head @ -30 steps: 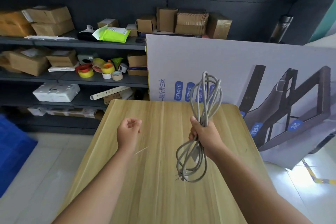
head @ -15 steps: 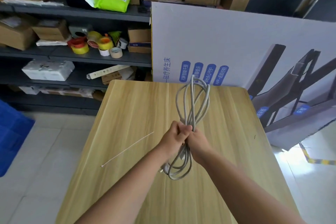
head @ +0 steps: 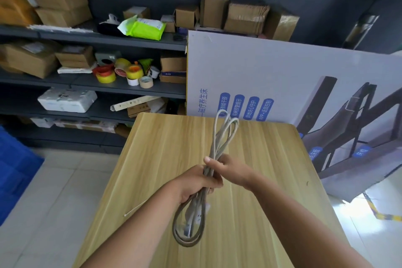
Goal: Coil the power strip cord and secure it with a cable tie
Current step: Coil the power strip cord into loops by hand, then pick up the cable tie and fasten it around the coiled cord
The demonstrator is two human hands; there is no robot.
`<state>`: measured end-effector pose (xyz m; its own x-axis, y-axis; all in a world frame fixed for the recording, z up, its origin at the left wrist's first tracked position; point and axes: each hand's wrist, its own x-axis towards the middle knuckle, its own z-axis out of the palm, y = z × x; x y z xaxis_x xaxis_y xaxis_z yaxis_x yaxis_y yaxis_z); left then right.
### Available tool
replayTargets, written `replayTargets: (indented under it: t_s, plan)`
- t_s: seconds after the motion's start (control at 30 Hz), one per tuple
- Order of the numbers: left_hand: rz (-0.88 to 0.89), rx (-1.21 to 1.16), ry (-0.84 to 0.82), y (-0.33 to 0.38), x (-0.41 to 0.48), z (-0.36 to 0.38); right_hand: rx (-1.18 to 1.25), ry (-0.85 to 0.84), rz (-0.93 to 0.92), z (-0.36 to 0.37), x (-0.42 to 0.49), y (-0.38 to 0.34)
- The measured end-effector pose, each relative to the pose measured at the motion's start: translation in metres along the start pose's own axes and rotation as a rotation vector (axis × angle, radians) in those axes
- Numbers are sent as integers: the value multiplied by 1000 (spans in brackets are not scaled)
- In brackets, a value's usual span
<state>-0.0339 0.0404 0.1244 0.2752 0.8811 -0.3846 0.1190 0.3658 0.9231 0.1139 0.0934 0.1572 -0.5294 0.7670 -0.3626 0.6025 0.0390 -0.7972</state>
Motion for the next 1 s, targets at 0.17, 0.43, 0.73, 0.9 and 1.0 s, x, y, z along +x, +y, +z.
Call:
replayTargets:
  t_s: [0.17, 0.43, 0.73, 0.9, 1.0]
  plan:
    - [24, -178, 63, -16, -12, -20, -98, -112, 23, -3, 20, 4]
    - [-30, -425, 440, -64, -4, -95, 21, 29, 170, 59, 114, 79]
    - [-170, -383, 680, -144, -13, -173, -244, -58, 147, 193, 197, 132]
    - [-203, -357, 718, -176, -36, -190, -543, -227, -146, 271, 229, 119]
    - [-228, -370, 736, -193, -49, -194, -739, -285, -229, 301, 242, 112]
